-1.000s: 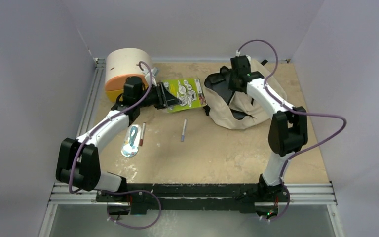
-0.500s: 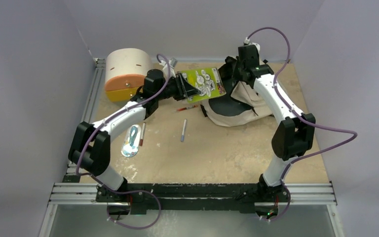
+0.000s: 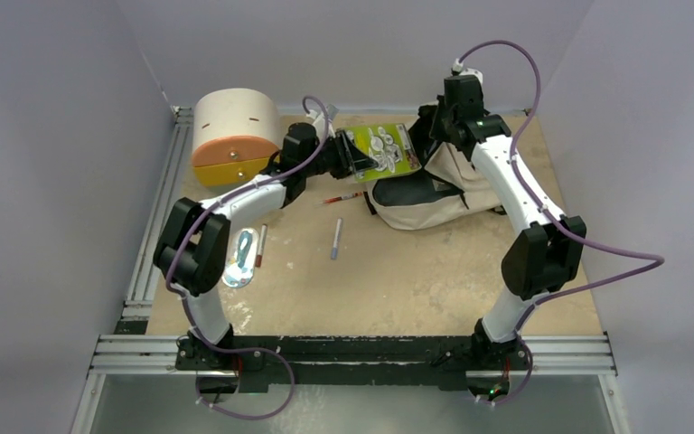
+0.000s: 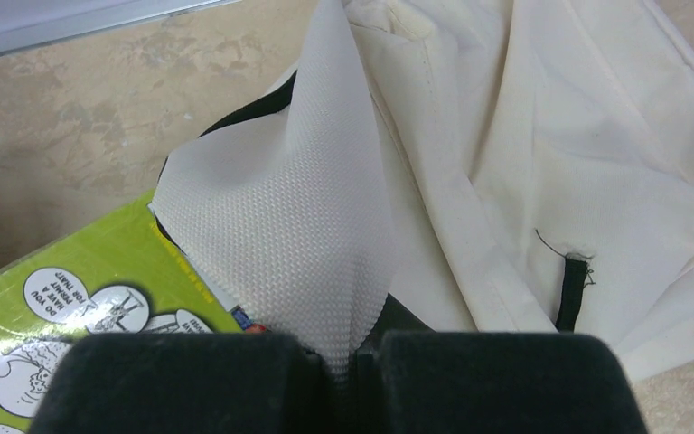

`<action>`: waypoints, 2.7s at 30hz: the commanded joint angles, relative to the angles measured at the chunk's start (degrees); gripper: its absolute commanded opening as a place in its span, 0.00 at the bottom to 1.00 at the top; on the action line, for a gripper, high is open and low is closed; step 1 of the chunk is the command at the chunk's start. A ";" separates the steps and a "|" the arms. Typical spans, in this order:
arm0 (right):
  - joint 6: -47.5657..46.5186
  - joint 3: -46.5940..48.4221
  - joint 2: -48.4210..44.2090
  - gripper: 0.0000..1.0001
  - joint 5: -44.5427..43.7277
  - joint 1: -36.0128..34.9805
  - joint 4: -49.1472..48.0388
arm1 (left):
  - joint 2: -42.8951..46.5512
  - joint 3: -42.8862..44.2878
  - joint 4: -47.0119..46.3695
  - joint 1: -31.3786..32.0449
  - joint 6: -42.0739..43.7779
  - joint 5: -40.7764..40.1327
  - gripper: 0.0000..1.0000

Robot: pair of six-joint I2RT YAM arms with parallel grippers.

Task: Pack the student bag
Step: Place the book in the student bag.

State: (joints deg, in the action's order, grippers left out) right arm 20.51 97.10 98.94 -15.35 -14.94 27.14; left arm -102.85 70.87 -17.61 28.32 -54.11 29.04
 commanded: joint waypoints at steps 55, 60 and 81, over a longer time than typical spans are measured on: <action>4.18 -7.27 -10.98 0.00 18.14 0.35 -15.88 | -46.67 53.13 -10.89 11.43 -15.05 5.20 0.00; 4.36 -8.44 -11.63 0.00 18.25 0.35 -16.69 | -49.95 55.96 -10.89 11.42 -15.97 3.85 0.00; 4.21 -10.88 -12.68 0.00 18.43 0.34 -16.86 | -44.48 52.96 1.31 10.66 -9.43 2.75 0.69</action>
State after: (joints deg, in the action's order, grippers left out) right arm 24.43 85.34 90.56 2.11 -14.28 16.32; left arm -154.10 124.75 -18.41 39.64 -67.00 32.25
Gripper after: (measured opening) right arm 0.011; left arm 0.683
